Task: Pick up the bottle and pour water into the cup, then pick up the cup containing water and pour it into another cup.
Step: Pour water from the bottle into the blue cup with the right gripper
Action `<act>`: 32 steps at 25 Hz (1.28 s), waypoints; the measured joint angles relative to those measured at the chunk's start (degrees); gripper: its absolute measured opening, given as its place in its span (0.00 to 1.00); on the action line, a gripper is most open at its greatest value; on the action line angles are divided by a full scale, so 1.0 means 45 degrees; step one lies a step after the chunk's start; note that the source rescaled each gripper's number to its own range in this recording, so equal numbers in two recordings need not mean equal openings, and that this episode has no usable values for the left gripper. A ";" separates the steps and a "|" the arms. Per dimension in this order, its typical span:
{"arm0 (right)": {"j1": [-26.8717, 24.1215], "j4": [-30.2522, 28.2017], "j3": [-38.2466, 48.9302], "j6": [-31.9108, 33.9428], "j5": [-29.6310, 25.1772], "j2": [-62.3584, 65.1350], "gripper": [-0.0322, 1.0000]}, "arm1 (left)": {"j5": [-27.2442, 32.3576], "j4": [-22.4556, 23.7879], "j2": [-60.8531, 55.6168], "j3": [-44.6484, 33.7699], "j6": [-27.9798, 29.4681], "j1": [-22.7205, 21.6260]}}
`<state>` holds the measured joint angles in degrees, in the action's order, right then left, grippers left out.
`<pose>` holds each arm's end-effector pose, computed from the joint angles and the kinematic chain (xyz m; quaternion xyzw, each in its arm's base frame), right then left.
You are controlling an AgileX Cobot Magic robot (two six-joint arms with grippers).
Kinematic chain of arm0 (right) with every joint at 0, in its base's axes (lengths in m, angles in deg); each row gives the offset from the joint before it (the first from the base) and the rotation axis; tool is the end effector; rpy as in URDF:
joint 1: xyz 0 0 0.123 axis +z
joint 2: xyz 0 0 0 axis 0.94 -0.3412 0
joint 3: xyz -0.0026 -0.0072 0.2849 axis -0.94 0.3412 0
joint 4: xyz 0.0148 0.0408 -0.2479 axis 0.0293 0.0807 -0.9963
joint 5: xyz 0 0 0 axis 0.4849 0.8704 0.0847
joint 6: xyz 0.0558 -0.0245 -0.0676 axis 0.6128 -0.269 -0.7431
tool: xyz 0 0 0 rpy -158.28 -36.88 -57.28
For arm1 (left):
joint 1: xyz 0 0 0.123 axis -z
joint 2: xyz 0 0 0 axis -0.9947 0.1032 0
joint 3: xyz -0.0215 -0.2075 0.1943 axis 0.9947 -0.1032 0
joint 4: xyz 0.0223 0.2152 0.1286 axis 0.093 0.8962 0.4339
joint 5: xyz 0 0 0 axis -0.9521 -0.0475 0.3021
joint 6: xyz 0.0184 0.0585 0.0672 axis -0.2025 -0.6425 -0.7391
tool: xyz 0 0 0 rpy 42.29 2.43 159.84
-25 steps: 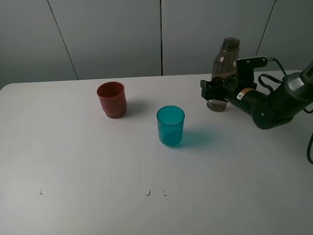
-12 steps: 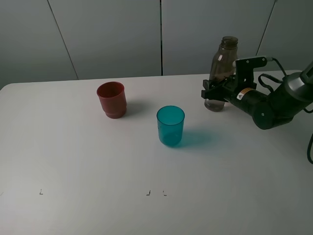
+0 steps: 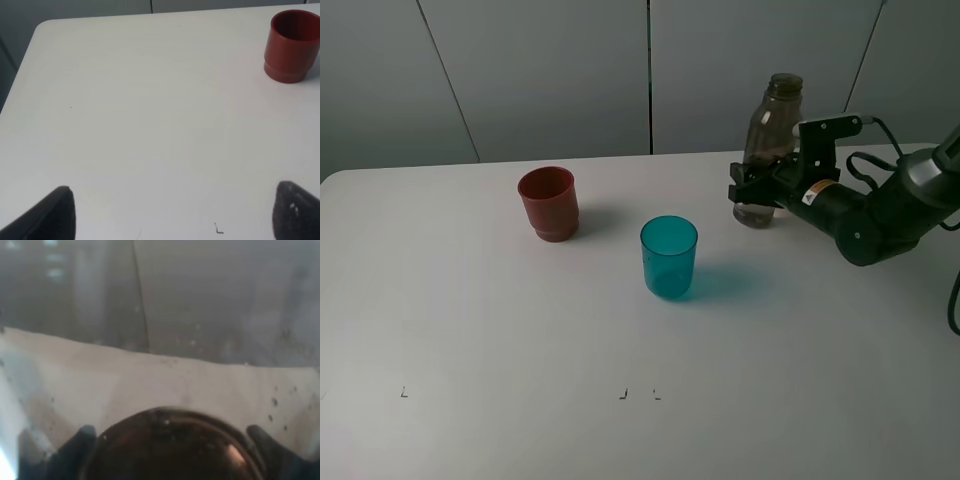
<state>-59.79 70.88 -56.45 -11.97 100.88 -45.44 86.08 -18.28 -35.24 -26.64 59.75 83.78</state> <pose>0.3657 0.0798 0.0682 -0.1036 0.7916 0.1214 0.5898 -0.0075 0.0018 0.2781 -0.0029 0.8571 0.0127 0.5149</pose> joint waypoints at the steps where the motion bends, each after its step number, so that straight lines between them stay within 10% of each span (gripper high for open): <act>1: 0.0000 -0.0026 0.0024 0.0000 0.0000 0.0141 0.04 | 0.0000 0.0000 0.0000 0.0000 0.0000 0.0000; 9: 0.0000 -0.0383 0.0024 -0.0550 -0.0823 0.1643 0.04 | 0.0000 0.0000 0.0000 0.0000 0.0000 0.0000; 32: 0.0000 -0.1957 0.0047 -0.8965 -0.1994 0.1915 0.04 | 0.0000 0.0000 0.0000 0.0000 0.0000 0.0000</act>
<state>-59.79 62.07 -56.24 -52.32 91.90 -36.83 86.08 -18.28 -35.24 -26.64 59.75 83.78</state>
